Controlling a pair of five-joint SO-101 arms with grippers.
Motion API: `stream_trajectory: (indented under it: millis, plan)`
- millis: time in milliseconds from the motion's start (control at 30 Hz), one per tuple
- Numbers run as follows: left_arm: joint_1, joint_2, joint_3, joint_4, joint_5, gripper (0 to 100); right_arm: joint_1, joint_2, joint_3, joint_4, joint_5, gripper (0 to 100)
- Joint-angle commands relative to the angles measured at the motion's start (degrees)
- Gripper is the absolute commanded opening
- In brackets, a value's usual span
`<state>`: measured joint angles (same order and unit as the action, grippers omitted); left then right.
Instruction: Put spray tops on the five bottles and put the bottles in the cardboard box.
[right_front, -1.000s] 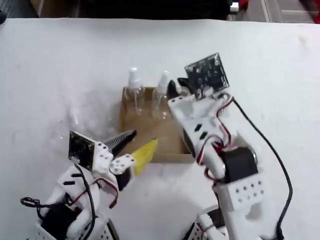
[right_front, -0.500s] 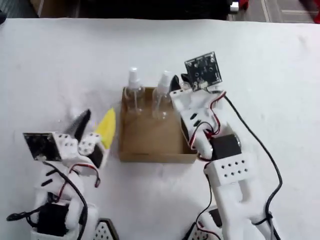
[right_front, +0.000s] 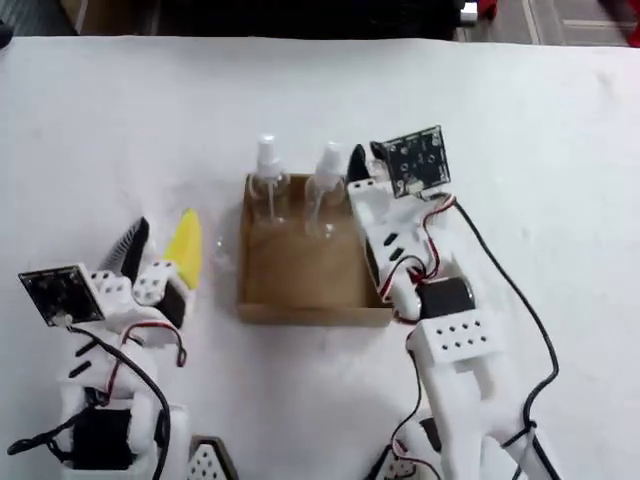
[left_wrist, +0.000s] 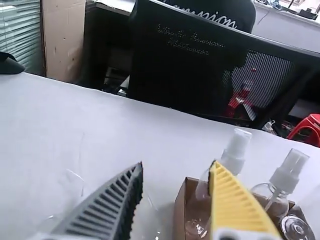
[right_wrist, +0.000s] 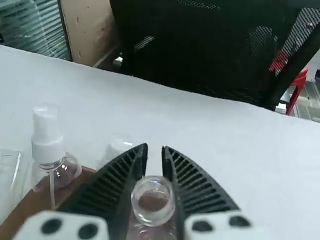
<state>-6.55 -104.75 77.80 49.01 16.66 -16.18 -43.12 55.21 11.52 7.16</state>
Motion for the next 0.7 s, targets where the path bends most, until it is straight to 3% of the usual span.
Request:
stream_trajectory:
  millis: [0, 667]
  plan:
    - [-0.31, 0.04, 0.53, -3.43, 0.35, 21, 2.51, 4.09, -1.58, -3.47, -4.75, 1.6]
    - [-0.31, 0.04, 1.85, -4.92, 0.26, 21, 2.59, 20.26, -3.60, -15.16, -5.98, 1.6]
